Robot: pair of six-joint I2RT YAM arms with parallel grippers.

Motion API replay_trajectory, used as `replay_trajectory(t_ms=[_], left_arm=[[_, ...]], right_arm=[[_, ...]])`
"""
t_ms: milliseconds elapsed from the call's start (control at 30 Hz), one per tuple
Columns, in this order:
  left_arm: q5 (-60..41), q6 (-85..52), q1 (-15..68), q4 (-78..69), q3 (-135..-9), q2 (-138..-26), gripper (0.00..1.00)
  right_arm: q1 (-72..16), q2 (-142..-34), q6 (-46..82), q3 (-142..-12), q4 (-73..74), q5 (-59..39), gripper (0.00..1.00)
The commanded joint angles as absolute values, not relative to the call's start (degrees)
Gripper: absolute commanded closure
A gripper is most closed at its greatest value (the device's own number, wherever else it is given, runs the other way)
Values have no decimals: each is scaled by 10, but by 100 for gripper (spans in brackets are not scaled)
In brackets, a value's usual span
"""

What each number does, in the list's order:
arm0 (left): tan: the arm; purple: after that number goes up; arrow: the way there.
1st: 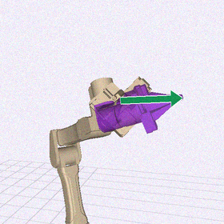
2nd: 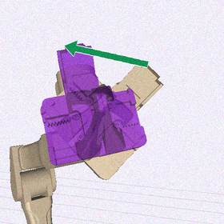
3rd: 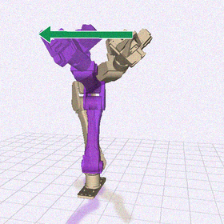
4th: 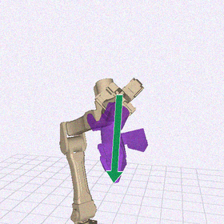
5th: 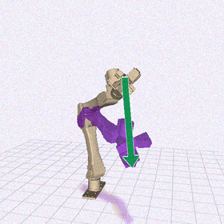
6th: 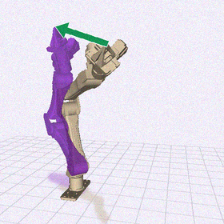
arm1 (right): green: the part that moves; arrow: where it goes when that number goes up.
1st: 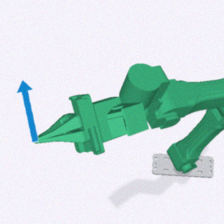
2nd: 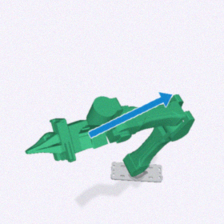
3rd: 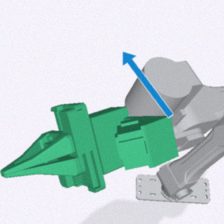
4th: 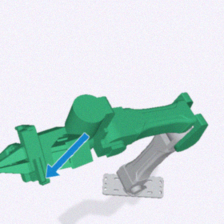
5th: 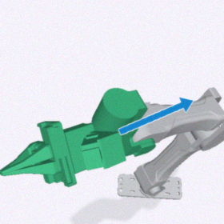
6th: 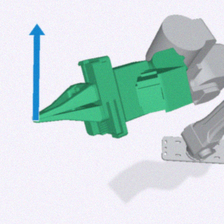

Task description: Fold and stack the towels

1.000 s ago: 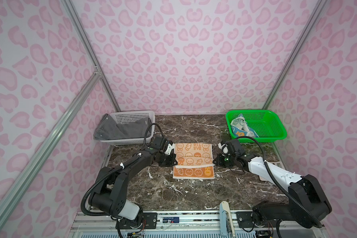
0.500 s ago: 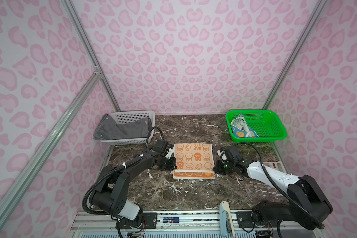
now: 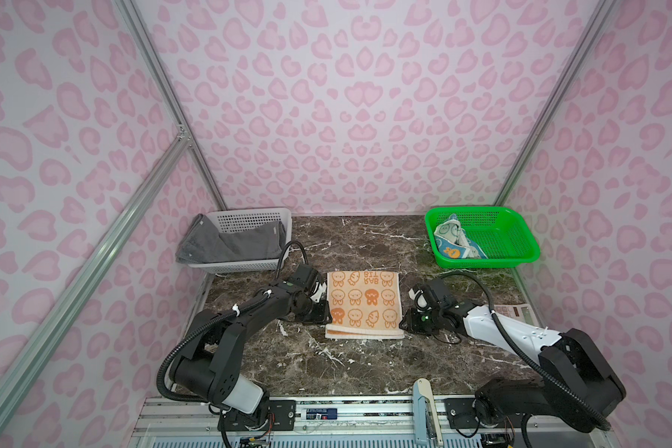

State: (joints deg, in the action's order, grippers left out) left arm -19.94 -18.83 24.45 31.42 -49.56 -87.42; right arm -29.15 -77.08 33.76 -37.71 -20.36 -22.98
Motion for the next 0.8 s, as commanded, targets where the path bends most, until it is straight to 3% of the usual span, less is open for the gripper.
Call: replay_trajectory(t_ms=[0, 400, 533, 767], left_arm=[[-179, -183, 245, 344, -510, -856, 54], [-213, -189, 245, 383, -560, -836, 48], [-176, -184, 250, 424, -556, -834, 47], [-174, -221, 250, 340, -497, -815, 47]], right_arm=[[-285, -763, 297, -400, -245, -197, 65], [-260, -801, 263, -451, -240, -201, 60], [-260, -810, 257, -455, -237, -202, 57], [-266, -829, 270, -458, -191, -231, 58]])
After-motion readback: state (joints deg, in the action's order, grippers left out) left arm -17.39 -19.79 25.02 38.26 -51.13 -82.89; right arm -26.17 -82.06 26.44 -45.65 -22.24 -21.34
